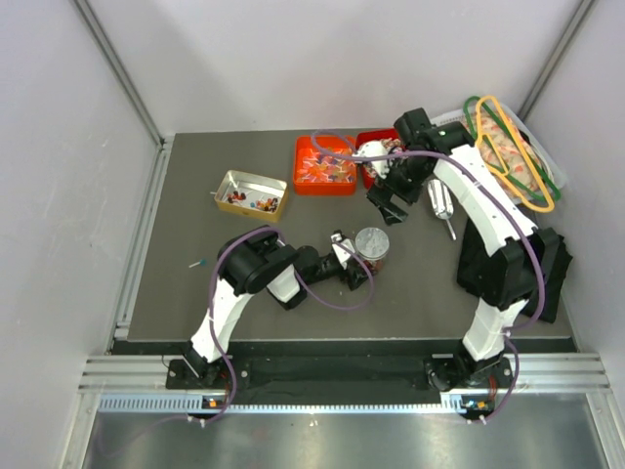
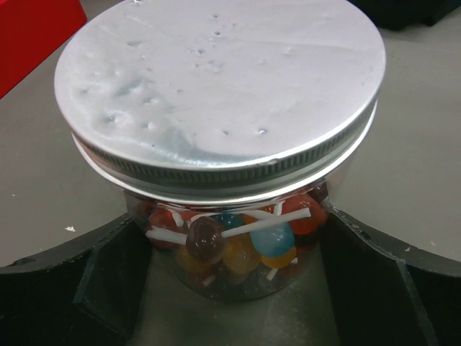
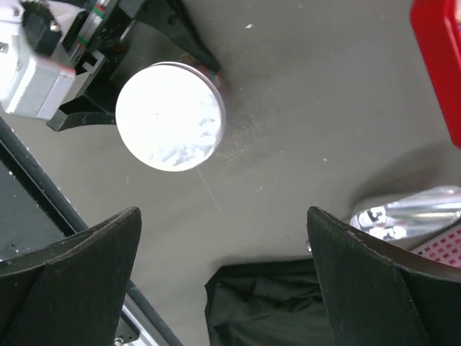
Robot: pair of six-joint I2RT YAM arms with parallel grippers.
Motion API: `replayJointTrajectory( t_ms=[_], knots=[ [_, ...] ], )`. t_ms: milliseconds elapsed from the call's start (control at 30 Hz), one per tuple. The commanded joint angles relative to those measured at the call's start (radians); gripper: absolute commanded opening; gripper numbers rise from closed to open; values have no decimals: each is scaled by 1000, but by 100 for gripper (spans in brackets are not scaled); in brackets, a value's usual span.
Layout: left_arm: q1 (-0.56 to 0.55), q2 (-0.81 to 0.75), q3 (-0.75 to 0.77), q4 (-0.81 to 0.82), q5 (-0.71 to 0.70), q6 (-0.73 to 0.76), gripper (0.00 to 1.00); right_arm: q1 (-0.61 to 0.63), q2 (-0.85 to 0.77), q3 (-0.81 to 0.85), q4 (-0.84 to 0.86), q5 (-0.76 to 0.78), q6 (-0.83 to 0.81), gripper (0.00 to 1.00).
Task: Pack the candies
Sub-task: Screw the bottle lid onto the packing bottle.
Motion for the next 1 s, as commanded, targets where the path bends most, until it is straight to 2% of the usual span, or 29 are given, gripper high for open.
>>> replayJointTrajectory(
  t_ms=[0,200,500,967],
  knots=[
    [5,58,-8,33,21,-3,86,62,-19,-67,-1,9,-49,96],
    [11,62,-10,50,28,-20,87,99,-65,-219,83,21,-64,96],
    [11,70,-10,65,33,-24,84,137,-93,-322,235,56,-71,96],
    [11,69,-8,54,30,-24,82,194,-41,-342,320,75,-70,97]
  ],
)
